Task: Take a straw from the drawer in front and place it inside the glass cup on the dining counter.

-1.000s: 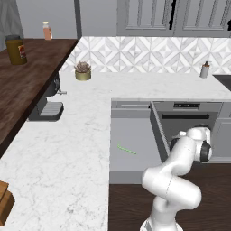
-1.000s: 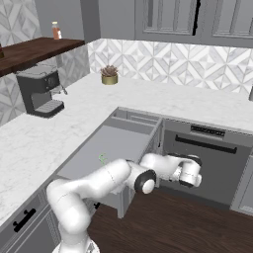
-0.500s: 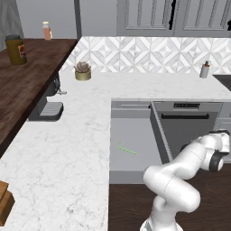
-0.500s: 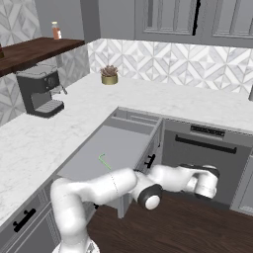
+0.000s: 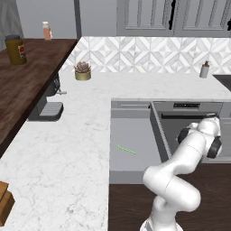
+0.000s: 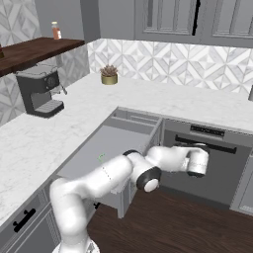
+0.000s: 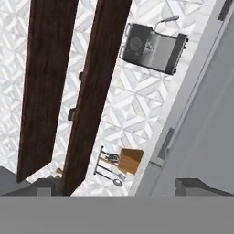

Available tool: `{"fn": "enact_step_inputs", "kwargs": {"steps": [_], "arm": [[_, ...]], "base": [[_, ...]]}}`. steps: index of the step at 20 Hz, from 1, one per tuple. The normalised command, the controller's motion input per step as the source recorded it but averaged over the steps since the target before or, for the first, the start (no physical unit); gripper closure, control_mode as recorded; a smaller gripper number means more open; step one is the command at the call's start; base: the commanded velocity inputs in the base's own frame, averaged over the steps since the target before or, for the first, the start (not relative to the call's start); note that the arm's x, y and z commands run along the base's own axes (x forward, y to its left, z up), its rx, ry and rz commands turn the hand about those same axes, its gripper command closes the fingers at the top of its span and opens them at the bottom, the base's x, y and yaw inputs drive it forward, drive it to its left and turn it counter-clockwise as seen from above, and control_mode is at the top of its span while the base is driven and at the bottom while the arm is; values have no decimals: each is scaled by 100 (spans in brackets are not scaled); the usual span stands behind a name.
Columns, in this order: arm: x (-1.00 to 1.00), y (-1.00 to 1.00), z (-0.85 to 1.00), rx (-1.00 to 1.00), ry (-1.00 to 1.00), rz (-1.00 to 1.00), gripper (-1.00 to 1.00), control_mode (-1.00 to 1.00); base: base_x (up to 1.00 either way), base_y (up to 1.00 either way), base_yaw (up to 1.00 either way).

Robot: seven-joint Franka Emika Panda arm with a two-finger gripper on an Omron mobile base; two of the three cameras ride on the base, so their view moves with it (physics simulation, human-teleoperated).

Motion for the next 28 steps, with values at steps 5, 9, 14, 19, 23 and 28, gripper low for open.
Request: {"fn": "enact_step_inputs", "kwargs": {"steps": [5, 9, 14, 19, 23, 28], "arm": [[-67, 68, 100, -11, -19, -5, -100, -100], [-76, 62, 100, -15, -19, -11, -100, -100], [-38, 66, 70, -24, -11, -12, -100, -100], [5, 32, 8, -38, 0, -14, -100, -100], [18, 0, -2, -39, 1, -18, -100, -100], [35, 1, -6, -29, 13, -18, -100, -100]], "base": [[0, 0, 0], [0, 0, 0], [0, 0, 0], [0, 0, 0], [0, 0, 0], [0, 0, 0]]}}
